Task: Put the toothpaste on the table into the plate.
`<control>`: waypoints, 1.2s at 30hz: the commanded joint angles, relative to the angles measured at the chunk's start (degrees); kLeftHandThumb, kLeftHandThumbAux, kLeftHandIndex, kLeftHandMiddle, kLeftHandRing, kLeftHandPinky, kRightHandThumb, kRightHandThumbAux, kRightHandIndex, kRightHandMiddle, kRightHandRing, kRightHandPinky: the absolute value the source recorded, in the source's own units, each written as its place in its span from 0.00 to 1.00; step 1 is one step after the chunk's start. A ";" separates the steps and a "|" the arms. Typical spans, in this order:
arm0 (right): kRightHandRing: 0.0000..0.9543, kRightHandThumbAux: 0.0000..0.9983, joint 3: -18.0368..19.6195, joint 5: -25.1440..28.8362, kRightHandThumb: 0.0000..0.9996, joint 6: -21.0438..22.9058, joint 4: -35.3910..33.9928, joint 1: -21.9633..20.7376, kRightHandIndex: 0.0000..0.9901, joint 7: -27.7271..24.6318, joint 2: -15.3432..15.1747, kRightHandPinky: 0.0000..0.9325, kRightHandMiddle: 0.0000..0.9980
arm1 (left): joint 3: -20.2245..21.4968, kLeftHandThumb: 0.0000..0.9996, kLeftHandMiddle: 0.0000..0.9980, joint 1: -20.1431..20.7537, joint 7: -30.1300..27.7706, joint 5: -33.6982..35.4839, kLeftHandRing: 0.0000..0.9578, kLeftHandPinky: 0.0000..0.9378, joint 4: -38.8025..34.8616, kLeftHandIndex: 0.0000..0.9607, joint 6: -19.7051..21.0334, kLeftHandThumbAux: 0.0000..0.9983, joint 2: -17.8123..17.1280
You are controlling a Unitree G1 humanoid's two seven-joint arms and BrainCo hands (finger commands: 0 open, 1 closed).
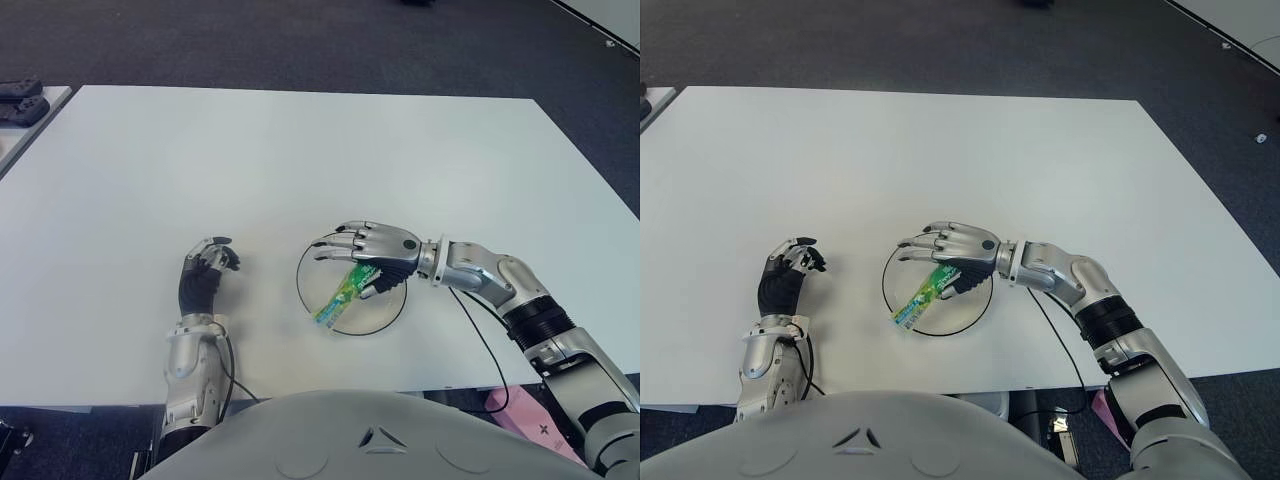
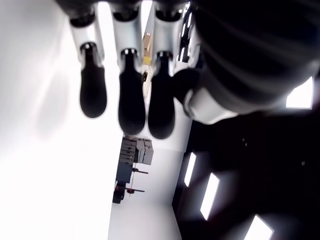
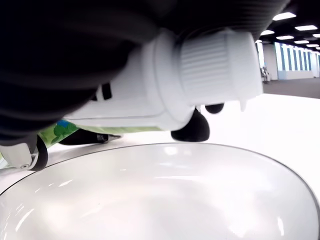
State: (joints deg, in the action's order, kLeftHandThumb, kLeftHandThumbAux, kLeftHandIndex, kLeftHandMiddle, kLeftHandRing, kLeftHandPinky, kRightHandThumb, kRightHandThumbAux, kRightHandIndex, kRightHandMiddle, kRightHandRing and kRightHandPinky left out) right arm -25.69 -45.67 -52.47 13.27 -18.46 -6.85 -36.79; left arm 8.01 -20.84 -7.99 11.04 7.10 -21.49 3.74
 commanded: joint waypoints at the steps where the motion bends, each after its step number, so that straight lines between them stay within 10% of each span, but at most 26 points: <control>1: 0.00 0.36 0.88 2.83 0.35 0.21 -0.26 0.63 0.00 -1.31 -0.74 0.00 0.00 | -0.03 0.70 0.61 0.74 0.66 -0.41 0.62 0.62 1.16 0.45 0.84 0.72 -0.16; 20: 0.00 0.59 6.39 24.85 0.59 8.52 -10.25 7.96 0.00 -14.34 -3.09 0.02 0.00 | 0.07 0.70 0.61 1.25 0.17 0.01 0.61 0.62 1.93 0.45 0.40 0.72 -0.35; 28: 0.00 0.47 9.38 30.92 0.31 13.16 -12.18 12.73 0.00 -14.52 -0.57 0.00 0.00 | 0.08 0.70 0.62 1.40 -0.52 0.38 0.62 0.63 2.54 0.45 -0.33 0.72 -0.71; 36: 0.00 0.41 11.67 36.74 0.30 13.21 -11.32 16.17 0.00 -14.09 3.28 0.00 0.00 | -0.21 0.70 0.61 0.83 0.17 -0.22 0.62 0.62 1.68 0.45 0.20 0.72 -0.81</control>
State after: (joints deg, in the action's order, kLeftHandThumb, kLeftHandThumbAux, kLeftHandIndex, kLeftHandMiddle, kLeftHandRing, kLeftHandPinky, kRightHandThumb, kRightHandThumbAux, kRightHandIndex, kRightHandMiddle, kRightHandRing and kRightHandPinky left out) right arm -14.75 -11.57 -39.77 1.44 -3.11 -20.83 -34.89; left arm 8.05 -19.54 -8.01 11.18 8.48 -22.21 3.07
